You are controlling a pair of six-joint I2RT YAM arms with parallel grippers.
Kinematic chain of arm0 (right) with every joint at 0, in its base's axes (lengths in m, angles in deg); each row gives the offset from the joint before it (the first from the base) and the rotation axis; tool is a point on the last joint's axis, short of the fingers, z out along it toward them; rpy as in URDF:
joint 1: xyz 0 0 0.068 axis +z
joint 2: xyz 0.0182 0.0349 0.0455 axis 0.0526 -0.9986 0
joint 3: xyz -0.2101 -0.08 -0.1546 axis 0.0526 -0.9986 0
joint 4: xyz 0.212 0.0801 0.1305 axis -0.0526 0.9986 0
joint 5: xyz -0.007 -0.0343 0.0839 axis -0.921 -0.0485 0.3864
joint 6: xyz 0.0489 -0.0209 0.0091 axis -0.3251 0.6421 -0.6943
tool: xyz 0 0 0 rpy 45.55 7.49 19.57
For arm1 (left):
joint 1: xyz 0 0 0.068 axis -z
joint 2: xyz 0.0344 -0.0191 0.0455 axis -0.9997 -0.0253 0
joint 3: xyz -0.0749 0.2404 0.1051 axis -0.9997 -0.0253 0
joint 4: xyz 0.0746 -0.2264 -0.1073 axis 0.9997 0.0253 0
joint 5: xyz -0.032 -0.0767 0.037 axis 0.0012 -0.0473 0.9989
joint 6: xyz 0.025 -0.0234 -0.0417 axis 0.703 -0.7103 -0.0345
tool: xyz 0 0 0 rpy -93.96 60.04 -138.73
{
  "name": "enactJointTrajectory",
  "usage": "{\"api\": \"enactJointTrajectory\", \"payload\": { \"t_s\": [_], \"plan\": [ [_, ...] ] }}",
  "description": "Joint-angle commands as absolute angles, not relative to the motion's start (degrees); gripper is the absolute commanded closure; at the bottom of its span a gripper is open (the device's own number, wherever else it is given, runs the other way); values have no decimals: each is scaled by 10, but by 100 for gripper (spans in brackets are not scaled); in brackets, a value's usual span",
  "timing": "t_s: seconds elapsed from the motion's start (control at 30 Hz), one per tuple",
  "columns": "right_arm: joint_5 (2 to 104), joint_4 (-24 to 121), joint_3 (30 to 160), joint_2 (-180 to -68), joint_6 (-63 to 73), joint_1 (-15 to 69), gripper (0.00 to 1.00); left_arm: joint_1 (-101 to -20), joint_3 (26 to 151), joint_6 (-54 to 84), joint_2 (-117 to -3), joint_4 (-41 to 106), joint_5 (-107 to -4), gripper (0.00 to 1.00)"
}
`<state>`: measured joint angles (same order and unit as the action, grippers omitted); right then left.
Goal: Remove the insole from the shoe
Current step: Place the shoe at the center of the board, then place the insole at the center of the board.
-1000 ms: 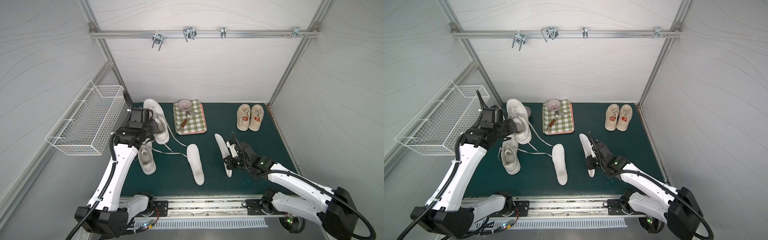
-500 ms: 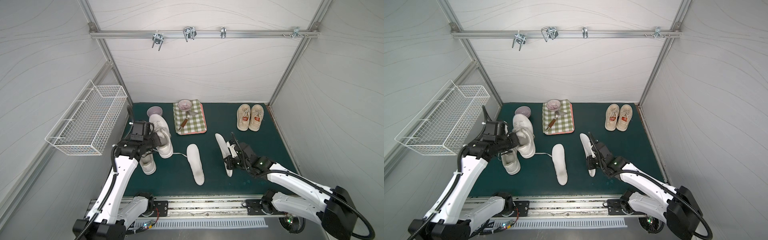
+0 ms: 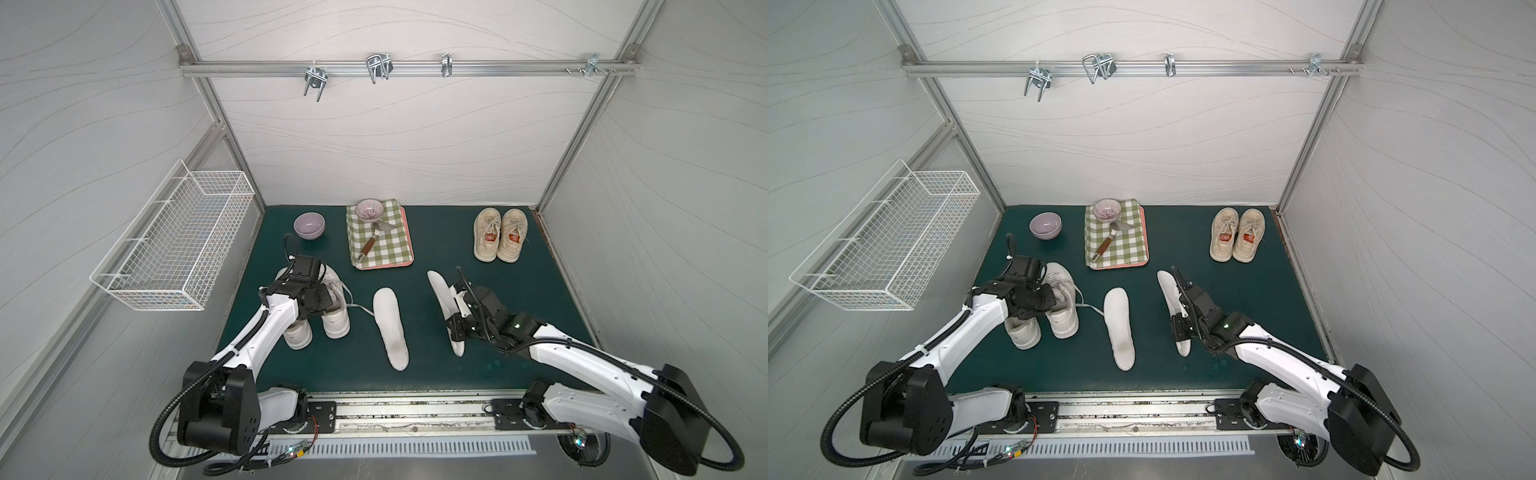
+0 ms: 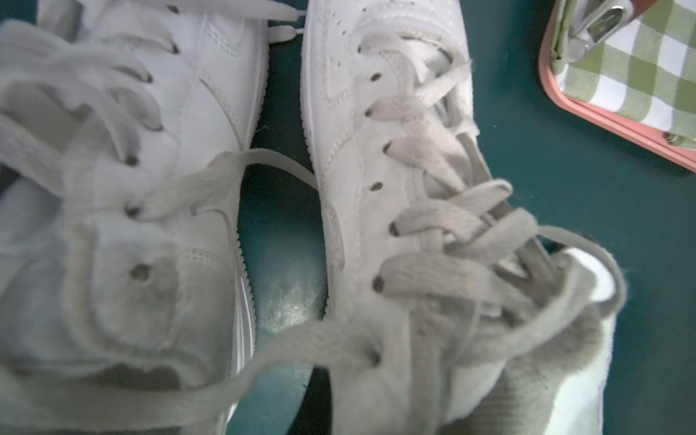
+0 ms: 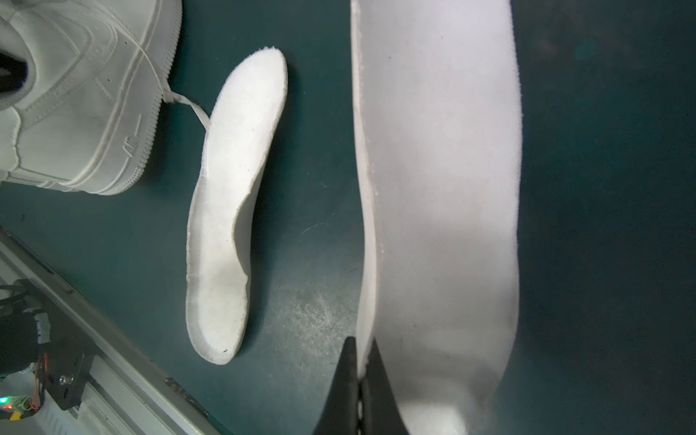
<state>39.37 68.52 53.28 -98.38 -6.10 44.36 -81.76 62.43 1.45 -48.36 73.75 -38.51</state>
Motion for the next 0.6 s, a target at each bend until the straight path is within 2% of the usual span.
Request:
{"api": "enactJointTrajectory", "payload": {
  "t_s": [0.0,0.03,0.17,0.57],
  "plan": [
    [369,696,564,-1015,-73,472,100,-823,643,-7,-495,719,-322,96],
    [368,693,571,-1028,-77,480,100,-822,644,-11,-499,724,-319,94],
    [363,687,606,-1086,-92,508,100,-822,647,-25,-482,737,-302,72],
    [379,722,695,-1230,-153,535,100,-821,663,-33,-354,750,-346,31]
  ]
}}
